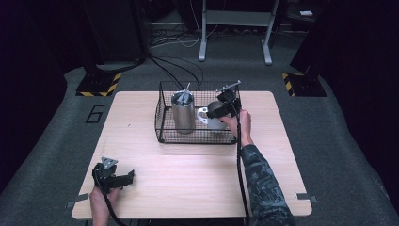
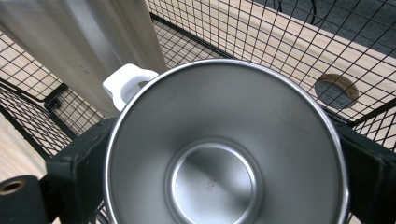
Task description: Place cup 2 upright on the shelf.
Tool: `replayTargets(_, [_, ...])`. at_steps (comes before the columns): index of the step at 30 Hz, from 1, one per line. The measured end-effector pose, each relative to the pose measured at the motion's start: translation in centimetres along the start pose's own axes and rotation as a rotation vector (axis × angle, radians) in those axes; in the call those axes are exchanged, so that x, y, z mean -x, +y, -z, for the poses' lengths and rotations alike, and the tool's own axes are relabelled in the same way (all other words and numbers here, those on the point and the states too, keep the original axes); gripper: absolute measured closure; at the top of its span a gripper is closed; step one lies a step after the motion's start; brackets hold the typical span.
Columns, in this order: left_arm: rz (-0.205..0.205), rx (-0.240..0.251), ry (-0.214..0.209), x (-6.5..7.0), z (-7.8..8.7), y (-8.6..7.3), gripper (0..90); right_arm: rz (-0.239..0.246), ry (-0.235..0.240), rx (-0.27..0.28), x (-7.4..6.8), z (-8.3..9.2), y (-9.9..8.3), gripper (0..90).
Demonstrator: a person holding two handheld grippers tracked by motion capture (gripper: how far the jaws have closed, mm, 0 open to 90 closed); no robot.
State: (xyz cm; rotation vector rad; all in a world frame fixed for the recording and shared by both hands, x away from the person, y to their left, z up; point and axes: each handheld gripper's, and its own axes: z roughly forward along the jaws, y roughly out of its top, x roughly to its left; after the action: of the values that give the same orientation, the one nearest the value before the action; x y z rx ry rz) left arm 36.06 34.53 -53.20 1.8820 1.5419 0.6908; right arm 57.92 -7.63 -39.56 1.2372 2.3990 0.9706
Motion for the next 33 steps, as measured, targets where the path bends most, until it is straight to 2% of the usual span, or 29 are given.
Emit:
replayTargets(15, [0.000, 0.000, 0.000, 0.0, 0.0, 0.0, 1.4, 0.009, 0.006, -0.013, -0.5, -0.9, -0.1, 5.6])
replayTargets(33, [0.003, -0.001, -0.002, 0.0, 0.0, 0.0, 1.6, -0.015, 0.013, -0.031, -0.7, -2.2, -0.7, 5.6])
